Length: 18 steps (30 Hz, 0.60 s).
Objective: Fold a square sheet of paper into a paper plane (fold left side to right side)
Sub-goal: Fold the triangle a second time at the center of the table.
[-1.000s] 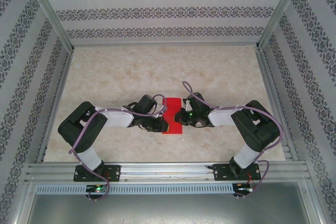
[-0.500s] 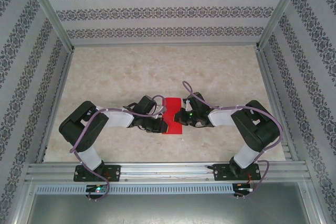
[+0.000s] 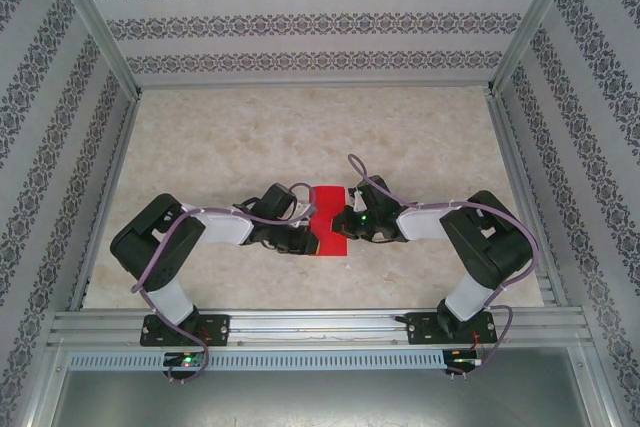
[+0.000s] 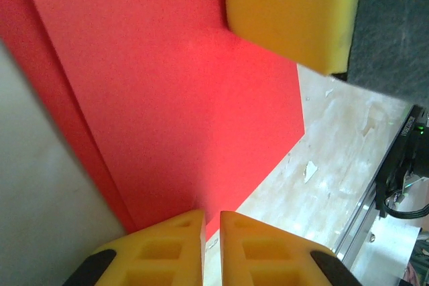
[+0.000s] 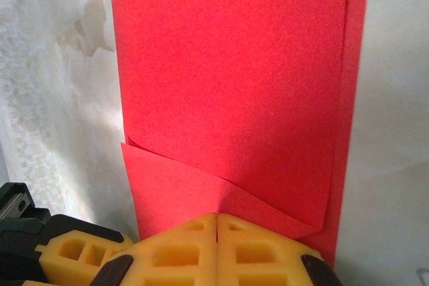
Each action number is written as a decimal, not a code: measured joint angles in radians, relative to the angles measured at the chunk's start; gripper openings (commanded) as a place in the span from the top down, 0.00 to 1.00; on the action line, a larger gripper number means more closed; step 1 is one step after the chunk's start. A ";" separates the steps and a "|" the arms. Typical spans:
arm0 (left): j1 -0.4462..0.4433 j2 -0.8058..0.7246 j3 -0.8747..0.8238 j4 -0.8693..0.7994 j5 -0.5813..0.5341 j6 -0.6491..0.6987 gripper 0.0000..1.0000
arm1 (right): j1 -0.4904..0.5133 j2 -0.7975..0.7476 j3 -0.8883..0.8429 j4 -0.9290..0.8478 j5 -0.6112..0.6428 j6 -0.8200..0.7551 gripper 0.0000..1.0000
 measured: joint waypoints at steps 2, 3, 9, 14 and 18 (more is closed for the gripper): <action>0.000 -0.012 -0.014 0.001 0.000 0.004 0.87 | 0.000 0.000 0.000 0.002 -0.001 0.000 1.00; 0.000 -0.019 -0.023 0.001 0.000 0.005 0.87 | 0.000 0.000 0.000 0.002 -0.001 0.000 1.00; 0.000 -0.047 -0.053 0.004 0.000 0.004 0.87 | 0.000 0.000 0.000 0.002 -0.002 0.000 1.00; 0.000 -0.098 -0.063 -0.027 0.000 0.003 0.87 | 0.000 0.000 0.000 0.002 -0.002 0.000 1.00; 0.021 -0.144 -0.050 -0.032 0.006 0.000 0.87 | 0.000 0.000 0.000 0.002 -0.002 0.000 1.00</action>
